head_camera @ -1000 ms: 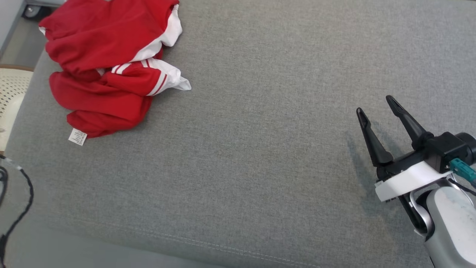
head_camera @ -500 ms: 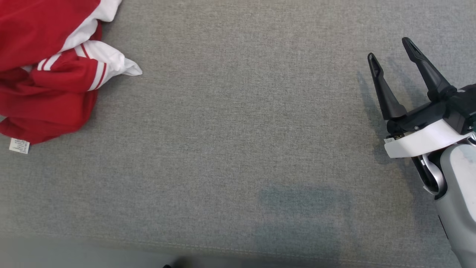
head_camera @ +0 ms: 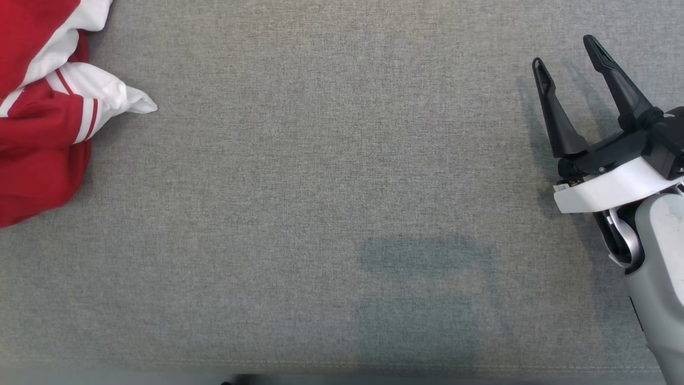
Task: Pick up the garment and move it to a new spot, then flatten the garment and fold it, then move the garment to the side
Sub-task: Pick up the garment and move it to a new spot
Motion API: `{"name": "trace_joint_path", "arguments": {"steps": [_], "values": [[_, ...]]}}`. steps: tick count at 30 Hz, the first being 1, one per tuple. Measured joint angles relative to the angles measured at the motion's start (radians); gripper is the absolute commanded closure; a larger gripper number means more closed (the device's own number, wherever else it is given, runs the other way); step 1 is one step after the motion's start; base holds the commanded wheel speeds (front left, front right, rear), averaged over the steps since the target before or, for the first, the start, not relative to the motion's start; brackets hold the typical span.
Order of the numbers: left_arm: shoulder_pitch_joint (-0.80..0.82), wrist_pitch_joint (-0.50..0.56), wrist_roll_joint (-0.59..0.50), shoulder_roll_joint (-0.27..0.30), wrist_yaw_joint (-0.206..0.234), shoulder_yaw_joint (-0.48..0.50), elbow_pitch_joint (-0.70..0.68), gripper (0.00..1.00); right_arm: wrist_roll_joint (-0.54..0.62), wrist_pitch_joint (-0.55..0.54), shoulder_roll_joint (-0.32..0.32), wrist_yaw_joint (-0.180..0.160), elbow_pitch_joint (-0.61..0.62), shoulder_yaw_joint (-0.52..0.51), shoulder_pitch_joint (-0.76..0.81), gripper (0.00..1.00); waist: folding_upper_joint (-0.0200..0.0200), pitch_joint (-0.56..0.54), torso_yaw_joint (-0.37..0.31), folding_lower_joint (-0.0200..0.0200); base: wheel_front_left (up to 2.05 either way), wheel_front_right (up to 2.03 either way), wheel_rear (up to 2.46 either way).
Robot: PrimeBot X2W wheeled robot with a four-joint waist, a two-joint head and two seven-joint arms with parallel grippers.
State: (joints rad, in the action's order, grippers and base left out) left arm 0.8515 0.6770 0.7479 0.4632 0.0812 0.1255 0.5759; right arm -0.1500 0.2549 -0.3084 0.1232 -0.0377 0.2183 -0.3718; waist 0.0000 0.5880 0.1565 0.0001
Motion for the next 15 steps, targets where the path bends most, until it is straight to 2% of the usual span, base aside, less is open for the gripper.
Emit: {"name": "trace_joint_path", "arguments": {"steps": [1, 3, 4, 6, 15], "values": [[0.000, 0.003, 0.000, 0.000, 0.000, 0.001, 0.005, 0.65, 0.000, 0.000, 0.000, 0.000, -0.001, 0.000, 0.000, 0.00, 0.0000, -0.001, -0.003, 0.0000, 0.00, 0.00, 0.00], [0.002, 0.019, 0.001, -0.001, 0.000, -0.004, 0.009, 0.71, 0.000, 0.000, 0.000, 0.000, -0.001, -0.006, 0.000, 0.00, 0.0000, -0.003, -0.007, 0.0000, 0.00, 0.00, 0.00], [0.005, 0.022, 0.003, -0.004, 0.000, -0.005, 0.012, 0.79, 0.000, 0.000, -0.001, 0.000, -0.001, -0.009, 0.000, 0.00, 0.0000, -0.003, -0.009, 0.0000, 0.00, 0.00, 0.00], [0.012, 0.024, 0.005, -0.008, 0.000, -0.007, 0.016, 1.00, -0.002, 0.000, -0.001, 0.000, -0.002, -0.010, 0.000, 0.00, 0.0000, -0.003, -0.011, 0.0000, 0.00, 0.00, 0.00], [0.065, 0.000, 0.006, -0.011, -0.021, -0.007, 0.022, 1.00, -0.002, 0.000, 0.001, 0.000, -0.023, -0.003, 0.000, 0.00, 0.0000, -0.013, -0.015, 0.0000, 0.00, 0.00, 0.00]]}}
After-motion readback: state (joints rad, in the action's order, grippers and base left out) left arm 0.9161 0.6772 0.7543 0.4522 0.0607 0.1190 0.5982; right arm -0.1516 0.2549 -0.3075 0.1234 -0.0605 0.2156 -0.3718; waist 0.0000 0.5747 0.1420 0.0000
